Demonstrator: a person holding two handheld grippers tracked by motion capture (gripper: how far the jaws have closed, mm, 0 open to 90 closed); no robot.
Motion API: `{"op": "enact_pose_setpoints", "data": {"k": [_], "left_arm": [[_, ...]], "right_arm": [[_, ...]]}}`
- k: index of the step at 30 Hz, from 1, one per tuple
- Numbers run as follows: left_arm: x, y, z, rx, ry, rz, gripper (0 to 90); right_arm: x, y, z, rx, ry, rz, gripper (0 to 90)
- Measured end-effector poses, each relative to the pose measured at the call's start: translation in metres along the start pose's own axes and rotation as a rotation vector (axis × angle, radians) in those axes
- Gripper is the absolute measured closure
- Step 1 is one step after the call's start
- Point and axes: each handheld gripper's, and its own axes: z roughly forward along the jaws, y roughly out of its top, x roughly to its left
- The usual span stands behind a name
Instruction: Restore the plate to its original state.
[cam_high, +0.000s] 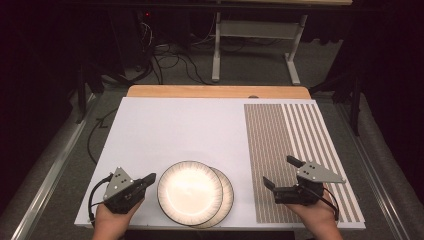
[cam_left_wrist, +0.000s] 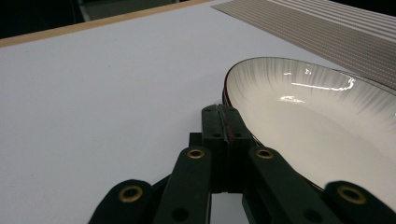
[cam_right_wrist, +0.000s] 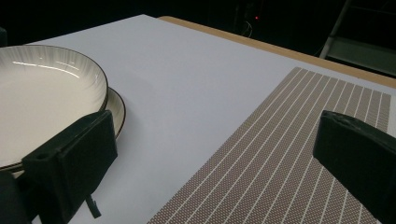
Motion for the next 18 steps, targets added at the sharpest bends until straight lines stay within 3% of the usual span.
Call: {"op": "enact_pose_setpoints", "data": {"k": [4, 9, 13, 18], "left_arm": [[-0.007, 0.0, 0.005, 0.018, -0.03, 0.024, 90.0], [-0.011, 0.001, 0.01, 0.029, -0.037, 0.045, 89.9], [-0.005, 0.003, 0.005, -0.024, -0.007, 0.01, 89.7], [0.007, 0.002, -0.004, -0.098, 0.022, -0.04, 71.3]], "right_arm": [[0.0, -0.001, 0.001, 0.001, 0.001, 0.005, 0.8], [0.0, 0.0, 0.001, 0.001, -0.001, 0.005, 1.0], [0.0, 0.0, 0.001, 0.002, 0.0, 0.002, 1.2], [0.0, 0.0, 0.002, 0.005, 0.0, 0.002, 1.2]]}}
